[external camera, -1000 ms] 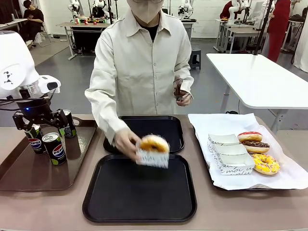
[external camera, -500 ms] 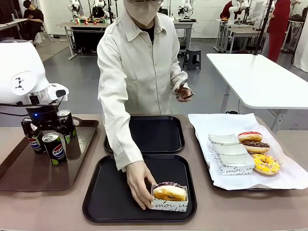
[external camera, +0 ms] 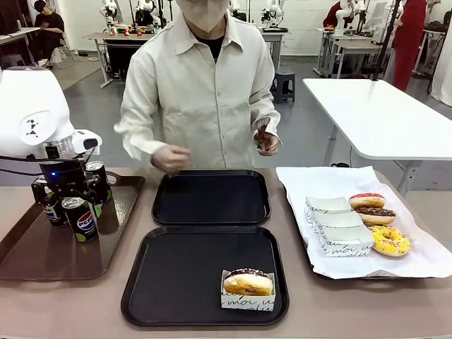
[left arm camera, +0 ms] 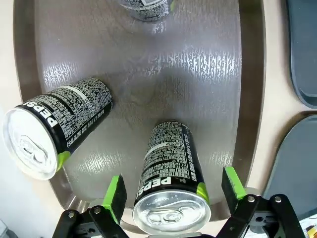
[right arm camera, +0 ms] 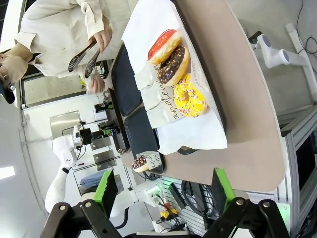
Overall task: Set up donuts and drinks on trays.
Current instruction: Pick up one Pepsi coke and place it on the Flat Tray.
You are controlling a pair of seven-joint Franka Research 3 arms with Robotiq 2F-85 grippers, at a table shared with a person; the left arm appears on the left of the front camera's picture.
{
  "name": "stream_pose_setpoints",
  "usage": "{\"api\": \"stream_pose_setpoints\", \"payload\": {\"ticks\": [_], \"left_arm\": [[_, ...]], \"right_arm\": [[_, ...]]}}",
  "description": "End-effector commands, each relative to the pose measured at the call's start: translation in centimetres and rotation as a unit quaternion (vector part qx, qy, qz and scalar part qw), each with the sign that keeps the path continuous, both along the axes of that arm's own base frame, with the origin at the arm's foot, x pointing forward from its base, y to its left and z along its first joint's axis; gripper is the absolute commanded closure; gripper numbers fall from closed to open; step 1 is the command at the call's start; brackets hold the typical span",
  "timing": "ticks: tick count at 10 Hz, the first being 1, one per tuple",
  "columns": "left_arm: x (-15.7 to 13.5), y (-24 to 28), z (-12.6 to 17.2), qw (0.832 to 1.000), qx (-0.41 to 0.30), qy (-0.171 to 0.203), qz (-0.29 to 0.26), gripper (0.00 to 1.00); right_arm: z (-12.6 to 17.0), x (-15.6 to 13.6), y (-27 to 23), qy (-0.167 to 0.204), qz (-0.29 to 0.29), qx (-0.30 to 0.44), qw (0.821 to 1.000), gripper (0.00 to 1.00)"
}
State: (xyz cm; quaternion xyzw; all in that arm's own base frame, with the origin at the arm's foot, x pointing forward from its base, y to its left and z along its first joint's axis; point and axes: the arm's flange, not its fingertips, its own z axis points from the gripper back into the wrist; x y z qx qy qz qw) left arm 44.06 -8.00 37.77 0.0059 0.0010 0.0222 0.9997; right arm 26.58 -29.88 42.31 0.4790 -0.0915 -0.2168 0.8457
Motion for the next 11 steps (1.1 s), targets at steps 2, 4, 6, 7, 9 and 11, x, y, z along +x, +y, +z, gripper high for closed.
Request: {"api": "stream_pose_setpoints", "payload": {"ticks": [2, 4, 6, 7, 9, 11], "left_arm": [[0.4, 0.1, 0.2, 0.999, 0.025, -0.033, -0.007, 0.47], [0.1, 0.0, 0.5, 0.999, 0.021, -0.035, -0.016, 0.54], [-0.1, 0.0, 0.3, 0.999, 0.027, -0.03, -0.02, 0.66], [-0.2, 0.0, 0.3, 0.999, 0.026, -0.025, -0.019, 1.0], [-0.8, -0.4, 0.8, 0.999, 0.03, -0.014, -0.019, 1.0], [-2.6, -1.2, 4.1, 0.999, 0.008, -0.039, -0.016, 1.0]], "right_arm": [[0.1, -0.2, 0.0, 0.006, 0.004, 0.003, 1.0, 0.0], [0.1, -0.2, 0.0, 0.006, 0.004, 0.003, 1.0, 0.0], [0.1, -0.2, 0.0, 0.006, 0.004, 0.003, 1.0, 0.0], [0.1, -0.2, 0.0, 0.006, 0.004, 0.003, 1.0, 0.0], [0.1, -0.2, 0.0, 0.006, 0.004, 0.003, 1.0, 0.0], [0.1, -0.2, 0.0, 0.006, 0.004, 0.003, 1.0, 0.0]]}}
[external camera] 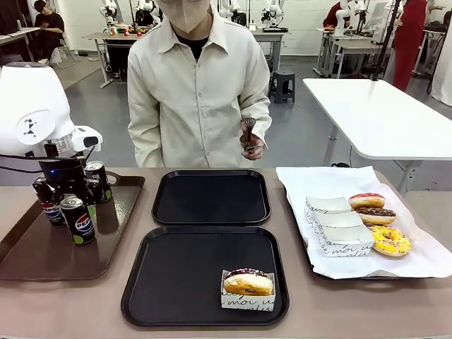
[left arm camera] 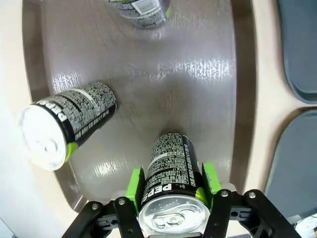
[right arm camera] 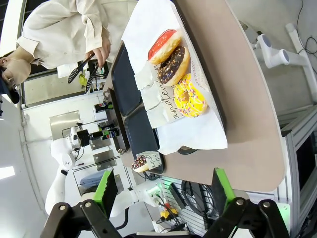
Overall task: Set up donuts and drinks on trays.
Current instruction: Pick up one Pepsi coke and place it on the Flat Tray.
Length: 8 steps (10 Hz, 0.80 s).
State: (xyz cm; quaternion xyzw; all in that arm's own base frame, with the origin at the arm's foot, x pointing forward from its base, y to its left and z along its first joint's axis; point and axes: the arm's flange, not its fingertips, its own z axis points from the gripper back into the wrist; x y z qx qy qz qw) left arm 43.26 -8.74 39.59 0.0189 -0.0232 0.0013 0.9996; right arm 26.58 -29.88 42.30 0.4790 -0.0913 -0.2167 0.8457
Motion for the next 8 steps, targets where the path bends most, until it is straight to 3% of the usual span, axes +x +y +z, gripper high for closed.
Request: {"api": "stream_pose_setpoints", "payload": {"ticks": [1, 4, 7, 8], "left_arm": [[-4.3, -1.2, 5.4, 0.999, 0.009, -0.046, 0.008, 1.0], [-9.7, -2.0, 10.2, 0.997, 0.015, -0.079, -0.001, 1.0], [-11.6, -1.1, 11.0, 0.995, 0.012, -0.098, 0.017, 1.0], [-10.8, -1.6, 11.5, 0.996, 0.019, -0.081, -0.011, 1.0]], "right_arm": [[0.1, -0.2, 0.0, 0.006, 0.004, 0.003, 1.0, 0.0], [0.1, -0.2, 0.0, 0.006, 0.004, 0.003, 1.0, 0.0], [0.1, -0.2, 0.0, 0.006, 0.004, 0.003, 1.0, 0.0], [0.1, -0.2, 0.0, 0.006, 0.004, 0.003, 1.0, 0.0]]}}
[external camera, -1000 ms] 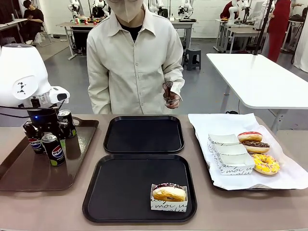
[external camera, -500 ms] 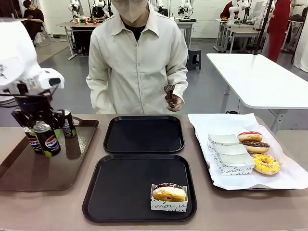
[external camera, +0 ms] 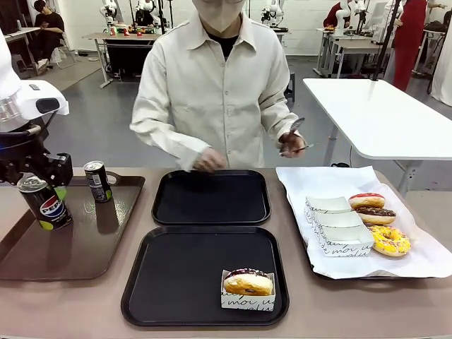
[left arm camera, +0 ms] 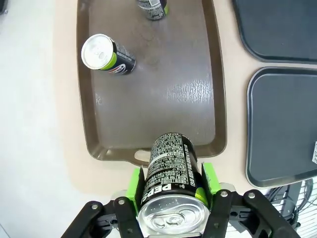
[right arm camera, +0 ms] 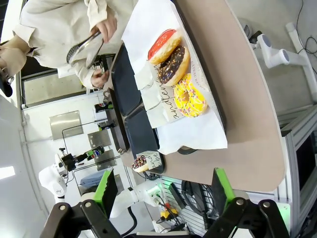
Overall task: Set up donuts and drinks on trays.
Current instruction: Pick up one Pepsi coke and place it on the Flat Tray.
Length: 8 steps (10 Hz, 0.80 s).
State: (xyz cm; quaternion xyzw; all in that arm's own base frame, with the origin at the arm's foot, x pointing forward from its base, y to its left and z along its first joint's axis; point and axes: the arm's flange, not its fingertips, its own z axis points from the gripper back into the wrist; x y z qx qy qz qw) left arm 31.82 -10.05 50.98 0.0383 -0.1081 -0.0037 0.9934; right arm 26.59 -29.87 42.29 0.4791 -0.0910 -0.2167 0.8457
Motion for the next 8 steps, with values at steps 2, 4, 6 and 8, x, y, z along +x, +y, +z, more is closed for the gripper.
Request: {"api": "stream_pose_setpoints", "payload": {"ticks": [2, 4, 6, 8], "left_arm": [[0.7, -0.3, 0.1, 1.0, 0.0, 0.004, -0.005, 1.0], [0.7, -0.3, 0.1, 1.0, 0.0, 0.004, -0.005, 1.0], [0.4, -0.1, -0.4, 1.0, 0.001, 0.008, -0.001, 0.42], [-0.1, -2.9, 0.5, 0.999, 0.01, -0.012, -0.042, 0.42]], "right_arm": [[0.1, -0.2, 0.0, 0.005, 0.003, 0.003, 1.0, 0.0], [0.1, -0.2, 0.0, 0.005, 0.003, 0.003, 1.0, 0.0], [0.1, -0.2, 0.0, 0.005, 0.003, 0.003, 1.0, 0.0], [0.1, -0.2, 0.0, 0.005, 0.003, 0.003, 1.0, 0.0]]}}
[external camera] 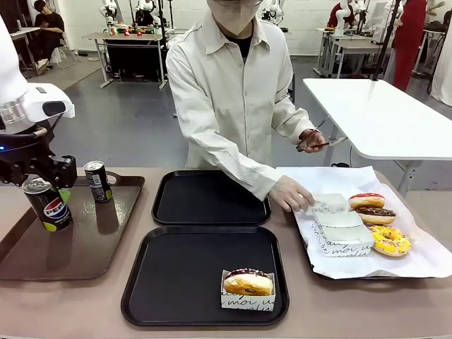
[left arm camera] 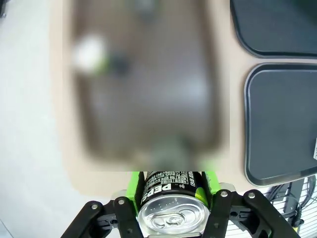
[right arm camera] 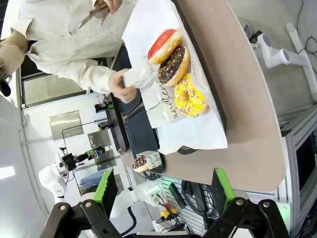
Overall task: Set up donuts and drinks on trays.
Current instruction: Pick up one Pepsi coke and place it on the Flat Tray.
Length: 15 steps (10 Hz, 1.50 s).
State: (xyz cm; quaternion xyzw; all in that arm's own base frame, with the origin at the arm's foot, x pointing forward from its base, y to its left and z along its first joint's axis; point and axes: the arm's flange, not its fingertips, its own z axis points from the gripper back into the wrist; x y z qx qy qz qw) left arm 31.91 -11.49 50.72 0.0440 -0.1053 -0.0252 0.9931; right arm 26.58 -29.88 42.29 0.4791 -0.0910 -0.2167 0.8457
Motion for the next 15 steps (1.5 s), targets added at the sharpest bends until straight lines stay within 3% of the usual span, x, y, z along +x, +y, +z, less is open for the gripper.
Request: {"api": "stream_pose_setpoints", "payload": {"ticks": [1, 3, 8, 11, 15], "left_arm": [[-0.4, -3.2, 1.4, 0.999, 0.007, -0.027, -0.037, 0.42], [-0.7, -7.4, 2.1, 0.996, 0.004, -0.025, -0.083, 0.42], [-0.2, -18.7, -0.7, 0.976, -0.008, -0.019, -0.216, 0.42], [1.6, -21.2, -3.1, 0.97, -0.027, -0.004, -0.241, 0.42], [2.5, -21.2, -9.0, 0.965, 0.0, 0.059, -0.254, 0.42]], "right_arm": [[0.1, -0.2, 0.0, 0.005, 0.003, 0.002, 1.0, 0.0], [0.1, -0.2, 0.0, 0.005, 0.003, 0.002, 1.0, 0.0], [0.1, -0.2, 0.0, 0.005, 0.003, 0.002, 1.0, 0.0], [0.1, -0.2, 0.0, 0.005, 0.003, 0.002, 1.0, 0.0], [0.1, -0.2, 0.0, 0.005, 0.003, 0.002, 1.0, 0.0]]}}
